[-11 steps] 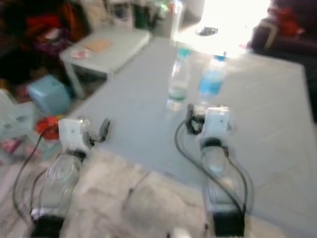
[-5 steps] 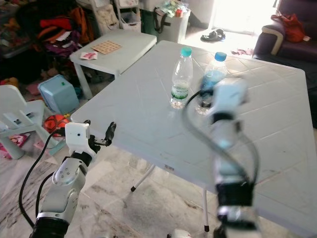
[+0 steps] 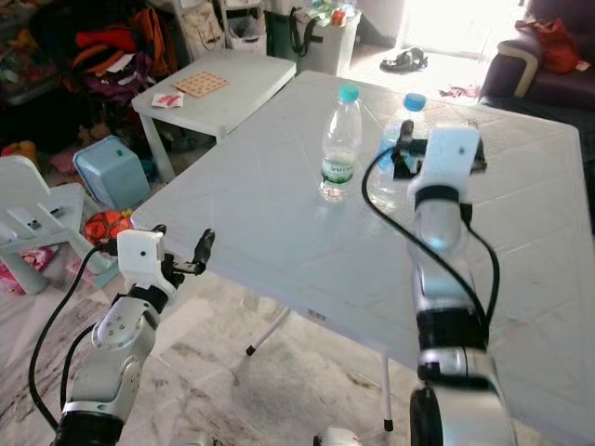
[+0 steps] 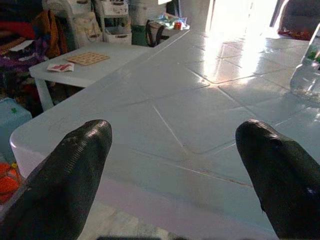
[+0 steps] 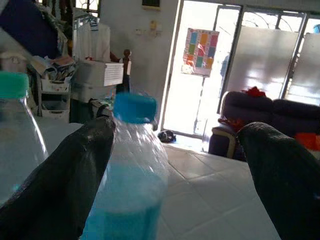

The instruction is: Restocking fridge

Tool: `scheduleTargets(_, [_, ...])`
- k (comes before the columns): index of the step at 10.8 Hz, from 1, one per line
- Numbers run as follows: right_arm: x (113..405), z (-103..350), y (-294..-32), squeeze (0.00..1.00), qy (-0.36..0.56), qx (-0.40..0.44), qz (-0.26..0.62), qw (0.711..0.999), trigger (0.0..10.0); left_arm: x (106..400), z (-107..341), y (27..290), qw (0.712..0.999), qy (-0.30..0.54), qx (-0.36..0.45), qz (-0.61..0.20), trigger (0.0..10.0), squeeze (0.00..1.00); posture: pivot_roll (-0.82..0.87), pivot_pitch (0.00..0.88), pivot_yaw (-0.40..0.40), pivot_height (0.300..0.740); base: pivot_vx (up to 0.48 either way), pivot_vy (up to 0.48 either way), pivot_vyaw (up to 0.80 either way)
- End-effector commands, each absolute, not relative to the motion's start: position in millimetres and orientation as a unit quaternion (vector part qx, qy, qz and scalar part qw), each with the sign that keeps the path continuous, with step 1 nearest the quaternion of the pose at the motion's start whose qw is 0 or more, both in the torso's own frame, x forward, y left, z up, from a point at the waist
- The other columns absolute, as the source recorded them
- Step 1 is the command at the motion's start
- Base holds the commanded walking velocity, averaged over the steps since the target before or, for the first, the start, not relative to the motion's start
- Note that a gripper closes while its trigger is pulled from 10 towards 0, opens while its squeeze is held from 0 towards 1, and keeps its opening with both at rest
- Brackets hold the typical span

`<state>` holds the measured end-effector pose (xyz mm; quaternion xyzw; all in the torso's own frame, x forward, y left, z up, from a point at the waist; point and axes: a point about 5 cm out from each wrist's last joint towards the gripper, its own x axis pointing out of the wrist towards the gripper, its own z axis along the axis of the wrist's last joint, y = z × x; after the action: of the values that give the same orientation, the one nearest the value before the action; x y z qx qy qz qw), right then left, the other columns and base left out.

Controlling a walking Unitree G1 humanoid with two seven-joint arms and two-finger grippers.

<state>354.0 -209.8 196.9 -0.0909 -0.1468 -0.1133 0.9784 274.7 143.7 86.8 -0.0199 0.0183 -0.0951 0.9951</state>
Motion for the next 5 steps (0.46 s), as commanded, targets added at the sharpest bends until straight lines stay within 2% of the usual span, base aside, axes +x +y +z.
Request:
scheduleTargets(1, [359,206,-212,0.00,-0.160,-0.099,-0.113,0.976,10.0,275,92,145,0.995,0.013,-0.015,-0.096,10.0,0.00,0.06,0.029,0.021,0.740,0.000,0.000,0.00])
scheduleTargets(5, [377,221,-218,0.00,-0.153,-0.084,-0.109,0.979,10.0,271,91,145,0.995,0.020,-0.011,-0.101,10.0,0.00,0.07,0.045,0.024,0.740,0.000,0.000,0.00])
